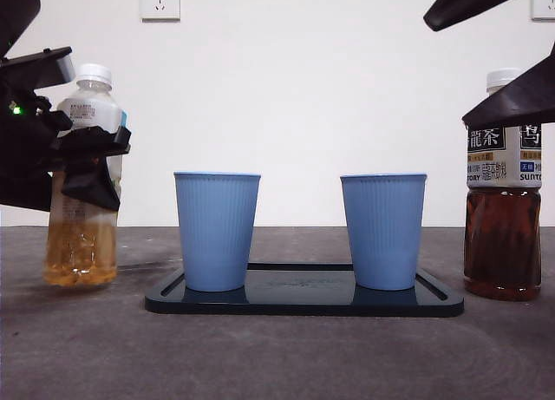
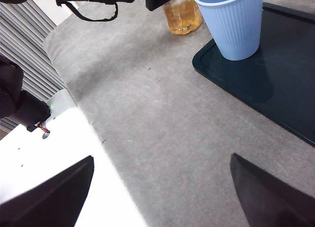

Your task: Pour the drink into the cup

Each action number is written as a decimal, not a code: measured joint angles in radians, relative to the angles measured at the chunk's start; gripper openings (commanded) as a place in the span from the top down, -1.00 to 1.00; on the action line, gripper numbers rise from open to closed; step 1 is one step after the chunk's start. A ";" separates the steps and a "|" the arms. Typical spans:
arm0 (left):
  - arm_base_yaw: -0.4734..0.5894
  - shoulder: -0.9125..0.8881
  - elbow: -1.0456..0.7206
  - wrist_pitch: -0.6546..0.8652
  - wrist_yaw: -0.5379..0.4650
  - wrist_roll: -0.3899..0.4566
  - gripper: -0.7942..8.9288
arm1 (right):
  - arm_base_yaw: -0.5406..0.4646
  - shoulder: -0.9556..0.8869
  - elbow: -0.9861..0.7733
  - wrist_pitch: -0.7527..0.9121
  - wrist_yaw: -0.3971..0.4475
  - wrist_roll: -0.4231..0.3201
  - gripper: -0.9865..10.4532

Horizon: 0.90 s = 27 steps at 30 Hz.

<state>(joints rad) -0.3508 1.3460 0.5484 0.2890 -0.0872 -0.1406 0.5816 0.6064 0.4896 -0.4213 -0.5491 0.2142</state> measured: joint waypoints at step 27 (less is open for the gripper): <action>0.000 0.005 0.000 -0.054 0.000 0.004 -0.15 | 0.000 0.000 0.000 0.000 0.004 0.003 0.08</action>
<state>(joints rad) -0.3511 1.3506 0.5488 0.2348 -0.0868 -0.1364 0.5816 0.6067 0.4896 -0.4213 -0.5449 0.2176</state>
